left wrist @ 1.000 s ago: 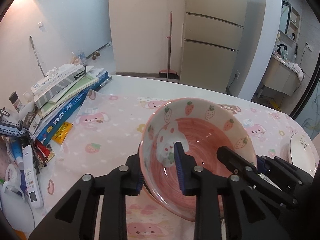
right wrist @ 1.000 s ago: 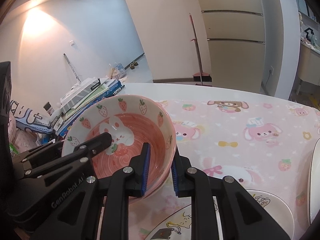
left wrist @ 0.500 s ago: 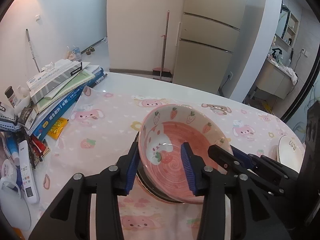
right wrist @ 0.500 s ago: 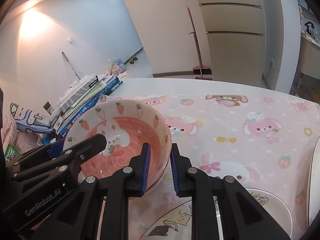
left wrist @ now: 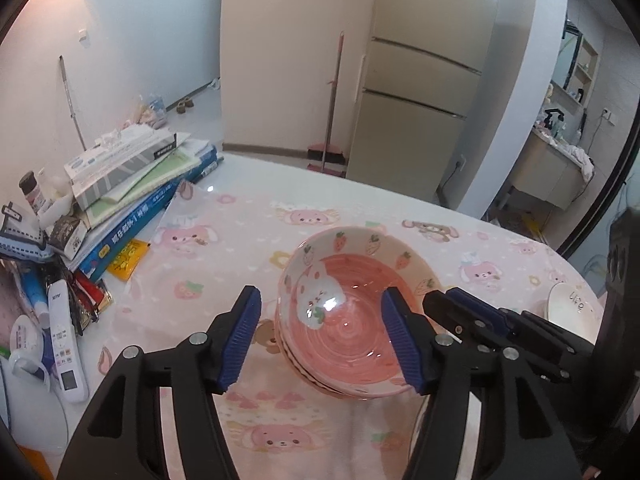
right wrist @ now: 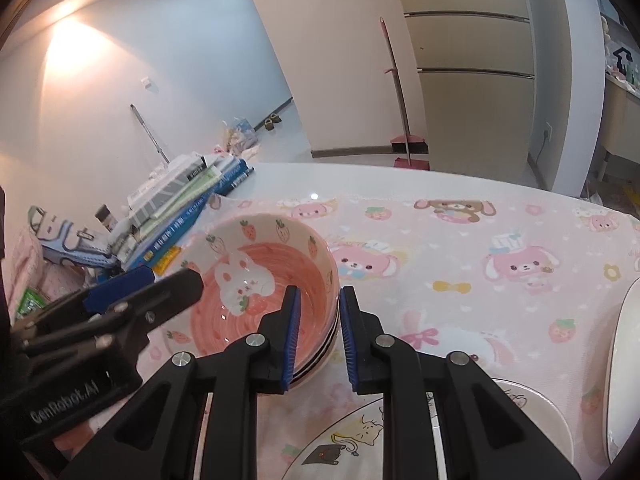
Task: Organize plates and bowls
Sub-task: 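Move both grippers to the rim of the white cartoon-rimmed plate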
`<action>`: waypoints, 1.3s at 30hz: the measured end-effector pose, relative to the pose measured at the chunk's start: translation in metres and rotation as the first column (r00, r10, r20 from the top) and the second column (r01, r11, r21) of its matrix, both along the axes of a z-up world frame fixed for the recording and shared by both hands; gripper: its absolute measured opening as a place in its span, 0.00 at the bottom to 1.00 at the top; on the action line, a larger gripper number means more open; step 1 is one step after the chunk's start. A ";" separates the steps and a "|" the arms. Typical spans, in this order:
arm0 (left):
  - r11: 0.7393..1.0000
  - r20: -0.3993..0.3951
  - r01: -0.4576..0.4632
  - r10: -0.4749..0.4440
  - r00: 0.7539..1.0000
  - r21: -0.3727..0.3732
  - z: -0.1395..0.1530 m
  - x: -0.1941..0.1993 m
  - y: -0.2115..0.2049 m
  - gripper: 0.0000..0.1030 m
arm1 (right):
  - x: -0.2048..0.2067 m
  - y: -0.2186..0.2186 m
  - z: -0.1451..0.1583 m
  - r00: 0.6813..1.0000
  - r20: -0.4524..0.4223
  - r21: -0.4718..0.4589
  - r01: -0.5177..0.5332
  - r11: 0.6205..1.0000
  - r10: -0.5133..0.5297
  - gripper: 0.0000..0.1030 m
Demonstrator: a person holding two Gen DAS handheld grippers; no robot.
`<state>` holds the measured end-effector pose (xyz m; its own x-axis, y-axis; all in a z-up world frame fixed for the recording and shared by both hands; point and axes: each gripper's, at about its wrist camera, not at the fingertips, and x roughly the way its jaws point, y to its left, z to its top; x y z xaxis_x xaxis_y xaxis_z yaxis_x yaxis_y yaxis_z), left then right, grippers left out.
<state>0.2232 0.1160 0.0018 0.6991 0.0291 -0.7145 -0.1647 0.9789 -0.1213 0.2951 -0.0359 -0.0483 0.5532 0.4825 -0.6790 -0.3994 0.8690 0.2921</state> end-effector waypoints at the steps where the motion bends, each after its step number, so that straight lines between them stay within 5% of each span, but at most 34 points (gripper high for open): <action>1: 1.000 0.018 0.007 -0.008 1.000 0.008 0.005 -0.003 -0.003 0.64 | -0.002 -0.005 0.007 1.000 0.017 0.005 0.012 1.000 -0.012 0.20; 6: 1.000 0.108 0.028 -0.029 0.994 0.015 0.031 -0.020 -0.013 0.70 | -0.016 -0.028 0.043 0.987 0.135 -0.013 0.090 0.996 -0.087 0.33; 11: 0.997 0.220 0.053 -0.063 0.974 0.050 0.060 -0.042 -0.030 0.75 | -0.044 -0.063 0.075 0.964 0.228 -0.048 0.155 0.987 -0.140 0.33; 16: 0.997 0.326 0.059 -0.073 0.943 0.053 0.086 -0.068 -0.056 0.83 | -0.088 -0.120 0.108 0.944 0.289 -0.055 0.181 0.982 -0.158 0.33; 22: 0.977 0.396 0.204 -0.211 0.894 0.061 0.115 -0.103 -0.113 0.89 | -0.159 -0.219 0.150 0.901 0.346 -0.008 0.282 0.959 -0.262 0.46; 25: 0.952 0.417 0.295 -0.300 0.858 0.080 0.121 -0.121 -0.151 0.95 | -0.190 -0.265 0.161 0.882 0.356 -0.012 0.334 0.942 -0.308 0.46; 29: 0.913 0.426 0.409 -0.369 0.826 -0.003 0.114 -0.135 -0.207 0.97 | -0.232 -0.326 0.161 0.843 0.362 -0.029 0.436 0.900 -0.397 0.46; 37: 0.792 0.300 0.606 -0.597 0.744 0.071 0.099 -0.149 -0.335 0.97 | -0.291 -0.437 0.127 0.788 0.274 0.005 0.572 0.820 -0.552 0.46; 39: 0.740 0.249 0.669 -0.662 0.707 0.066 0.091 -0.152 -0.359 0.97 | -0.298 -0.460 0.113 0.774 0.238 0.019 0.601 0.799 -0.587 0.46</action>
<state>0.0708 -0.2433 0.0926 0.6771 -0.5267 -0.5140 0.5662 0.8190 -0.0933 -0.0025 -0.4958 0.0649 0.8545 -0.0266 -0.5188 0.1545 0.9665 0.2050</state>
